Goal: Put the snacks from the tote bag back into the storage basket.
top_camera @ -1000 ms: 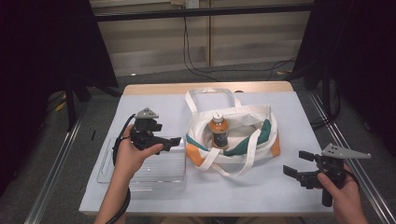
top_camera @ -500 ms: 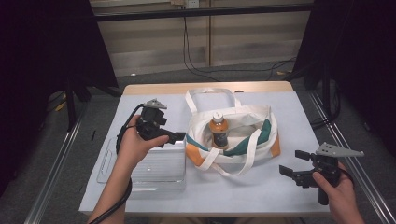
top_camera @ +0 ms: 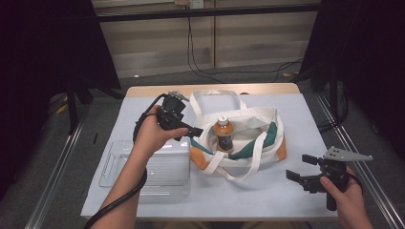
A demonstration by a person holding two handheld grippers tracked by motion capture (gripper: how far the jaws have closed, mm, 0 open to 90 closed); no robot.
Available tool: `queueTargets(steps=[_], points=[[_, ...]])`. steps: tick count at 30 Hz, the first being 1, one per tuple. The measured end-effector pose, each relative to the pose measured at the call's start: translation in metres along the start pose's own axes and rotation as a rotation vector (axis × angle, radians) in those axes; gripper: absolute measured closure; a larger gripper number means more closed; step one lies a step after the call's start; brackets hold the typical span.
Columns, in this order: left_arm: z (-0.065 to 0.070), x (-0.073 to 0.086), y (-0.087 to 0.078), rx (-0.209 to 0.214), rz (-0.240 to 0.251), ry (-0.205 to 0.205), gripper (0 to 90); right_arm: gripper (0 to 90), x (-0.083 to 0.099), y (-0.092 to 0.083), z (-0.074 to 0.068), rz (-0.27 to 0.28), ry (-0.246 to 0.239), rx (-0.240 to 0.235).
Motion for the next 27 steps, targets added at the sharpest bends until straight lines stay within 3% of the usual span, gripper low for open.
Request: queueTargets(steps=[6, 12, 15, 20, 27], points=[[0.002, -0.013, 0.008, -0.004, -0.053, 0.015, 7.7, 2.6, 0.000, -0.002, 0.001, 0.006, 0.008, -0.002], [0.006, -0.022, 0.011, -0.001, -0.061, 0.017, 13.0, 2.6, 0.000, -0.002, 0.001, 0.006, 0.011, 0.001], [0.008, -0.029, 0.013, 0.009, -0.100, 0.040, 15.3, 2.6, 0.000, -0.002, 0.001, 0.007, 0.011, -0.003], [0.010, -0.037, 0.015, 0.008, -0.100, 0.039, 19.0, 2.6, 0.000, -0.002, 0.001, 0.007, 0.011, -0.003], [0.017, -0.051, 0.019, 0.021, -0.139, 0.055, 25.9, 2.6, 0.000, -0.002, 0.002, 0.004, 0.010, -0.002]])
Point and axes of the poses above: each handheld gripper's, and its own axes: y roughly forward along the jaws, x roughly out of its underside, z roughly to its right, the point moved 2 cm from there along y, roughly forward along the jaws, and after that the axes turned 4 degrees about x, right-handed, at the moved point
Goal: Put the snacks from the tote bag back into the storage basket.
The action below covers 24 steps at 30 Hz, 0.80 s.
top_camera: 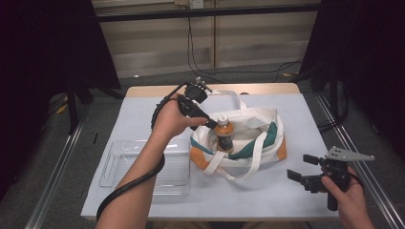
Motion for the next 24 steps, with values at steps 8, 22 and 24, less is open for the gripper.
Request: queueTargets(steps=[8, 22, 24], points=[[0.004, -0.011, 0.008, 0.004, -0.027, 0.009, 31.4, 2.6, 0.000, 0.000, 0.001, 0.003, -0.001, 0.003], [0.007, -0.028, 0.025, 0.027, -0.068, 0.026, 40.5, 2.6, 0.000, 0.000, 0.000, -0.002, 0.006, -0.005], [0.007, -0.029, 0.028, 0.028, -0.075, 0.018, 41.3, 2.6, 0.000, 0.000, 0.000, -0.004, 0.009, -0.005]])
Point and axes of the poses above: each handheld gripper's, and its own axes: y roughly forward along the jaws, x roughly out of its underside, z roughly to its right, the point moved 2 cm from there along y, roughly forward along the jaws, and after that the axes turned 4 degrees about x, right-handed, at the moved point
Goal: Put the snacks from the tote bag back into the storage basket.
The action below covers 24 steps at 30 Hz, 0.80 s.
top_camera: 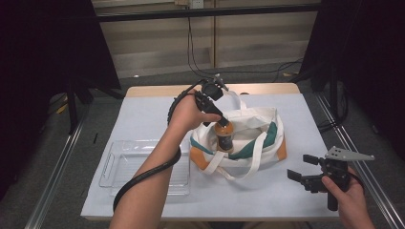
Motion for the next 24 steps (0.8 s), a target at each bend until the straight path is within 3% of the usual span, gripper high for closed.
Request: queueTargets(steps=[6, 14, 21, 24], points=[[-0.001, -0.004, 0.008, 0.007, -0.015, -0.004, 43.1, 2.6, -0.001, 0.000, 0.001, 0.012, 0.010, -0.012], [-0.002, -0.005, 0.012, 0.033, -0.052, -0.015, 55.6, 2.6, -0.001, -0.002, 0.004, 0.017, 0.014, -0.008], [0.004, -0.011, 0.011, 0.003, -0.109, -0.008, 59.3, 2.6, -0.001, -0.002, 0.003, 0.018, 0.009, -0.007], [0.005, -0.012, 0.010, 0.014, -0.119, -0.025, 59.3, 2.6, -0.001, -0.002, 0.003, 0.014, 0.017, -0.009]])
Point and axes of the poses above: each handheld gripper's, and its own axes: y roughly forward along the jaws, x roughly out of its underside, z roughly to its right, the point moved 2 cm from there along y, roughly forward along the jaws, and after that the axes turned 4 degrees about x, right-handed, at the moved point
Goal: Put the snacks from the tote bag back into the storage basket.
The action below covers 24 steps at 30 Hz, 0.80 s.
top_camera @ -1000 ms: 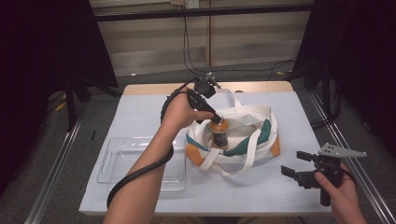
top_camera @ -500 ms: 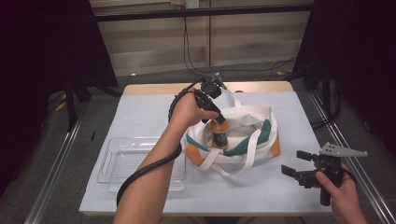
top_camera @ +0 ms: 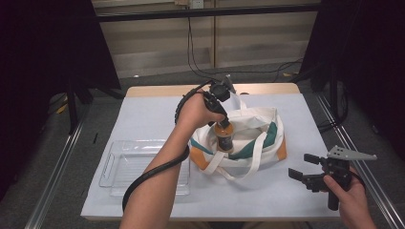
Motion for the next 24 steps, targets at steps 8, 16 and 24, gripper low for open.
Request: queueTargets(steps=[8, 16, 24], points=[[0.000, -0.007, -0.011, 0.010, -0.041, -0.021, 59.4, 2.6, 0.000, 0.000, 0.002, 0.004, 0.006, -0.006], [0.012, -0.015, -0.036, -0.023, -0.071, -0.013, 59.4, 2.6, 0.000, 0.001, 0.000, 0.003, -0.004, -0.009], [0.018, -0.022, -0.063, -0.055, -0.087, -0.019, 59.4, 2.6, 0.000, 0.001, 0.000, 0.000, -0.003, -0.014]])
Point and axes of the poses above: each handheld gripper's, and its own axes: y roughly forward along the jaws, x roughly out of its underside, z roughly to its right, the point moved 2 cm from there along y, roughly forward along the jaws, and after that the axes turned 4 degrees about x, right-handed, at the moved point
